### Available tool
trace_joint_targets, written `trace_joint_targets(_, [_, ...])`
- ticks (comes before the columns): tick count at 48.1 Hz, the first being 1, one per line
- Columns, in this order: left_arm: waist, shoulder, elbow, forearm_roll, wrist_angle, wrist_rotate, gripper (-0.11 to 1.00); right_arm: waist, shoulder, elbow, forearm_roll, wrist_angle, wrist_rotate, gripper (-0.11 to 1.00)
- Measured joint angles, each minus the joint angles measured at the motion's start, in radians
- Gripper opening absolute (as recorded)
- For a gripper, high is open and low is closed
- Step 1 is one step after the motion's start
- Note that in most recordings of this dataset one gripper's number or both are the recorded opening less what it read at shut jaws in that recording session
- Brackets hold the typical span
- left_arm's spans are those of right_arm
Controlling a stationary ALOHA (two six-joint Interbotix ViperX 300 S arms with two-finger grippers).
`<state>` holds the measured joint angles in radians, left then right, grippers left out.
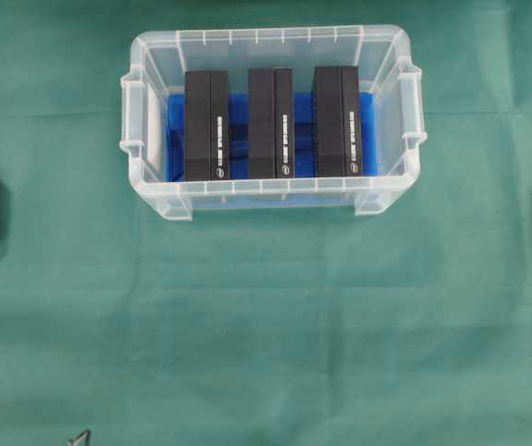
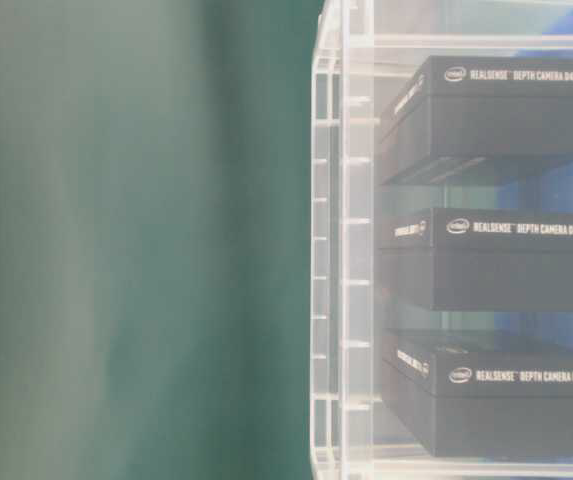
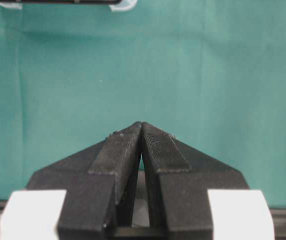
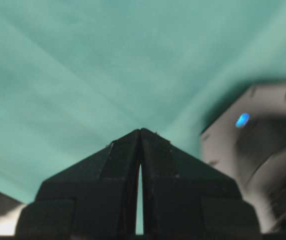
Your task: Take the box out of the case with the right arm.
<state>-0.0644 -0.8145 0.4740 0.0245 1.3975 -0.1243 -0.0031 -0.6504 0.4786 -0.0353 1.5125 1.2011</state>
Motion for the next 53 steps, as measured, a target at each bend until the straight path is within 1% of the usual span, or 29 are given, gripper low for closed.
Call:
trace_joint_targets(4, [-0.002,0.0,0.0,0.002,0.002,0.0,0.0,0.0,0.002,0.0,-0.008,0.032,0.158,0.0])
trace_joint_targets(6, [-0.002,0.0,0.0,0.002,0.003,0.002,0.0,0.0,0.002,0.0,-0.011,0.043,0.207,0.0])
trace_joint_targets(8, [-0.002,0.0,0.0,0.0,0.003,0.002,0.0,0.0,0.002,0.0,-0.012,0.052,0.241,0.0])
trace_joint_targets(11, [-0.002,0.0,0.0,0.0,0.003,0.002,0.0,0.0,0.002,0.0,-0.015,0.058,0.259,0.0])
trace_joint_targets(17, [-0.002,0.0,0.0,0.002,0.003,0.002,0.0,0.0,0.006,0.0,-0.02,0.06,0.264,0.0])
trace_joint_targets(20, [-0.002,0.0,0.0,0.0,0.005,0.0,0.0,-0.002,0.009,-0.003,-0.031,0.06,0.265,0.0])
trace_joint_targets(24, [-0.003,0.0,0.0,0.0,0.003,0.0,0.0,-0.021,0.023,-0.008,-0.049,0.057,0.256,0.0])
trace_joint_targets(29, [-0.003,0.0,0.0,0.0,0.005,0.0,0.0,-0.091,0.046,-0.012,-0.061,0.046,0.215,0.0])
trace_joint_targets(33, [-0.003,0.0,0.0,0.002,0.005,0.0,0.0,-0.149,0.055,-0.017,-0.063,0.035,0.155,0.0])
trace_joint_targets(36, [-0.003,0.0,0.0,0.0,0.005,0.0,0.0,-0.201,0.064,-0.018,-0.064,0.026,0.094,0.0])
trace_joint_targets(42, [-0.003,0.0,0.0,0.0,0.005,0.0,0.0,-0.291,0.087,-0.026,-0.064,0.014,0.017,0.0])
trace_joint_targets(48, [-0.003,0.0,0.0,0.002,0.005,0.0,0.0,-0.344,0.1,-0.032,-0.066,0.008,-0.029,0.0])
trace_joint_targets(53, [-0.003,0.0,0.0,0.0,0.003,0.0,0.0,-0.365,0.107,-0.034,-0.066,-0.005,-0.057,0.0])
